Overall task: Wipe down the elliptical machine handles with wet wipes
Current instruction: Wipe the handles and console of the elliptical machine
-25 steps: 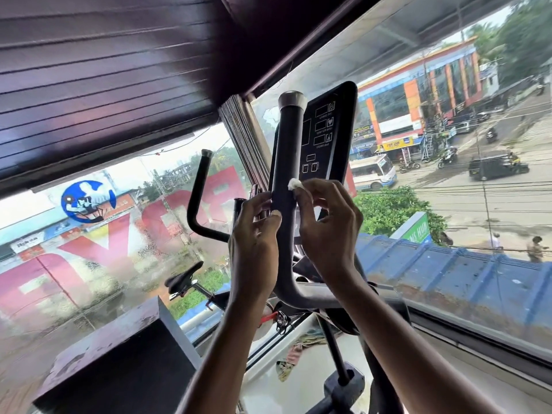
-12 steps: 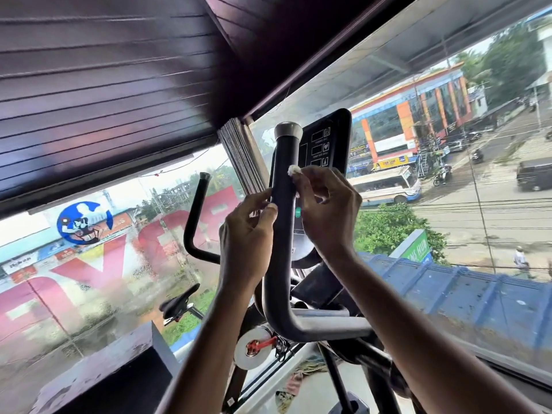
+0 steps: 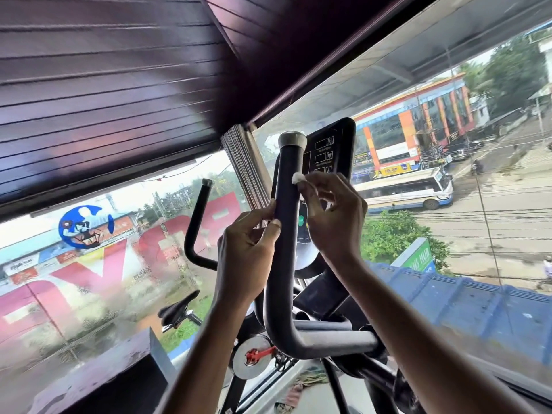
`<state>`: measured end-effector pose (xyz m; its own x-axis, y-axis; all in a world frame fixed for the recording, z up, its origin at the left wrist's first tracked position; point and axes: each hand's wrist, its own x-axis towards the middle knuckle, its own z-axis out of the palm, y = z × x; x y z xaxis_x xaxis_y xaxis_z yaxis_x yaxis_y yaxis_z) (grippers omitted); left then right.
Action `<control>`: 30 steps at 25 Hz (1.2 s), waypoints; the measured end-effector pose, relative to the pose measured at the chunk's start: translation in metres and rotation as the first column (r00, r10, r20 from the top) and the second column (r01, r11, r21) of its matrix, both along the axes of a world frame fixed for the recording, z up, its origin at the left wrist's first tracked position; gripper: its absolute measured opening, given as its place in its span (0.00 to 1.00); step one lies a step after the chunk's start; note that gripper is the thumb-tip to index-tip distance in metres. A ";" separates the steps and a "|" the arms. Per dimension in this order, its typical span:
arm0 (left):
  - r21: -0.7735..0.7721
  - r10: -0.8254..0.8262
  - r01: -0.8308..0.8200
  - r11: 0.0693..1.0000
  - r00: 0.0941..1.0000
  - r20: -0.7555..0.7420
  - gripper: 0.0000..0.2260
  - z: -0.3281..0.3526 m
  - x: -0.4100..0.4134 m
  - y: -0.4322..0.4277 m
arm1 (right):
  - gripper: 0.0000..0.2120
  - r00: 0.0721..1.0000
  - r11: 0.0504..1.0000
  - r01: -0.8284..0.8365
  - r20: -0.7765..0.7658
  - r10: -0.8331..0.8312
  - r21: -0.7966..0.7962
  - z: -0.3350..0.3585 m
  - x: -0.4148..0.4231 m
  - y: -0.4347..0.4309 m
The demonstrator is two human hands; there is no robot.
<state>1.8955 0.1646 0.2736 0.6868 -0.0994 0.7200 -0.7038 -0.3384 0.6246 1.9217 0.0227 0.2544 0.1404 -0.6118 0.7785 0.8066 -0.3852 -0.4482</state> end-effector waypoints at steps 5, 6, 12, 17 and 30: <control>-0.010 -0.028 0.028 1.000 1.000 -0.012 0.14 -0.004 0.002 0.002 | 0.02 0.994 0.991 0.114 -0.009 -0.113 0.066 0.049 0.026 -0.019; -0.018 -0.040 0.040 0.999 0.999 -0.027 0.14 -0.005 0.002 0.003 | 0.02 0.997 0.993 0.079 -0.016 -0.078 0.084 0.046 0.027 -0.018; -0.015 -0.066 0.065 0.998 0.997 -0.045 0.16 -0.002 -0.003 0.002 | 0.04 0.996 0.993 -0.084 -0.027 0.086 0.084 -0.002 0.003 0.003; -0.034 -0.054 0.052 0.998 0.997 -0.060 0.15 0.000 -0.001 0.000 | 0.01 0.997 0.994 0.078 0.005 -0.078 0.075 0.035 0.017 -0.012; -0.059 -0.111 0.106 0.993 0.989 -0.098 0.18 -0.008 0.000 0.001 | 0.06 0.970 0.943 0.239 0.090 -0.224 -0.233 0.057 0.025 -0.044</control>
<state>1.8951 0.1656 0.2658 0.7437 -0.1408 0.6535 -0.6667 -0.2278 0.7096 1.9469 -0.0209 0.3118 -0.0354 -0.4149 0.9092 0.7054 -0.6548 -0.2714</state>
